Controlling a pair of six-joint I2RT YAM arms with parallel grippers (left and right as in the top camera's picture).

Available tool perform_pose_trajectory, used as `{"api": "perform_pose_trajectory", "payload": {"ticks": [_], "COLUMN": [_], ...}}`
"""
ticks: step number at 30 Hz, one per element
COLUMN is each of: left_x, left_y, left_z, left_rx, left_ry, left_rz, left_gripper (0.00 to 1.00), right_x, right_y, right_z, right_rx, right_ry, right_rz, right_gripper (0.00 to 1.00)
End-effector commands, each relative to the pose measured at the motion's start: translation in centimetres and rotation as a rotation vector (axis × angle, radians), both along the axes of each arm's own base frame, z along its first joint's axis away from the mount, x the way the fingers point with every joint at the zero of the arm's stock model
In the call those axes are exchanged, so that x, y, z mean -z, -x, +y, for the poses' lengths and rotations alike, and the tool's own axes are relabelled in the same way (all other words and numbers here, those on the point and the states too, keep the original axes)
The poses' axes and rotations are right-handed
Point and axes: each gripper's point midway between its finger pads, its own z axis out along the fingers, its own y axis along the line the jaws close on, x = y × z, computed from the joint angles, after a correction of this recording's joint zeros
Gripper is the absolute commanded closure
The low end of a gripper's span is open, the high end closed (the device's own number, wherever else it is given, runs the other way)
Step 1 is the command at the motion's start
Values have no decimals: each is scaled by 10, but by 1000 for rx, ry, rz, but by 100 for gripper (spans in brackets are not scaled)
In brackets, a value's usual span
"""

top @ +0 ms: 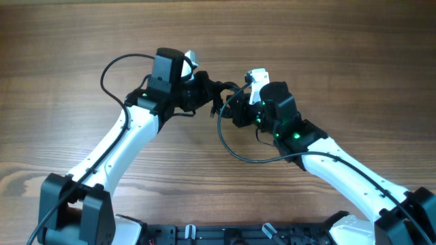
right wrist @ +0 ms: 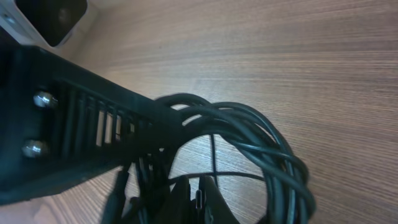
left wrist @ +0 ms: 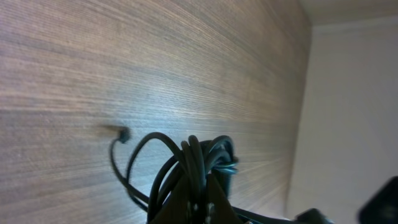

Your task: Untangle cables

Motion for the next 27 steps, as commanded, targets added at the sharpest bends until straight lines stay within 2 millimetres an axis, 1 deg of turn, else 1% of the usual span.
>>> {"api": "perform_pose_trajectory", "payload": {"ticks": [1,2,3,4,5,6,7,8,9,10,11,12,13,14,15,16,17,18,19,20,21,22,23,24,25,27], "left_x": [-15,-19,-21,-22,-21,-20,-20,-18,-16,-14,-13,-13,-12,-10,-7,-6,-5,-5,-8,-9,-11,-14,-18,-21,-23,-24], "left_y": [-1,-3,-5,-7,-10,-12,-17,-21,-26,-30,-32,-32,-31,-28,-25,-23,-19,-14,-10,-9,-6,-4,1,4,6,7], "left_z": [3,6,9,13,19,25,34,42,50,57,59,59,59,59,59,58,56,53,48,47,44,41,36,32,30,30], "left_rx": [-16,-13,-11,-19,-42,-89,-168,-235,-328,-419,-501,-579,-659,-701,-755,-772,-784,-787,-768,-756,-734,-710,-671,-642,-619,-606], "left_ry": [103,126,143,148,153,172,205,224,249,281,327,386,445,468,497,505,520,538,556,560,568,576,589,598,604,607], "left_rz": [46,42,39,40,53,95,153,194,250,310,382,471,568,624,702,732,779,835,870,878,893,908,933,950,960,960], "left_gripper": [96,96,96,96,96,96,96,96,96,96,96,96,96,96,96,96,96,96,96,96,96,96,96,96,96,96], "right_x": [17,18,13,5,-7,-18,-32,-39,-40,-33,-22,-7,2,8,18,22,24,23,24,31,40,50,62,68,68,75], "right_y": [-2,-2,-3,-4,-6,-9,-11,-11,-10,-8,-3,7,14,16,14,11,4,-1,-12,-16,-23,-29,-37,-43,-46,-50], "right_z": [-4,-6,-5,-6,-11,-18,-30,-41,-51,-58,-61,-54,-44,-36,-31,-27,-19,-9,9,10,7,0,-13,-26,-33,-60], "right_rx": [15,19,20,25,46,78,121,153,177,191,193,148,96,66,72,77,73,46,10,31,78,149,254,340,359,441], "right_ry": [68,74,65,51,24,-8,-47,-61,-56,-39,-16,-11,-29,-44,-61,-73,-103,-136,-185,-190,-193,-187,-175,-176,-178,-180], "right_rz": [20,25,13,-2,-18,-22,-22,-17,-3,27,68,126,159,174,200,207,200,175,129,136,154,178,205,227,228,286], "right_gripper": [80,64,51,37,19,7,0,0,0,0,0,0,0,0,0,0,0,0,0,0,1,1,1,1,1,1]}}
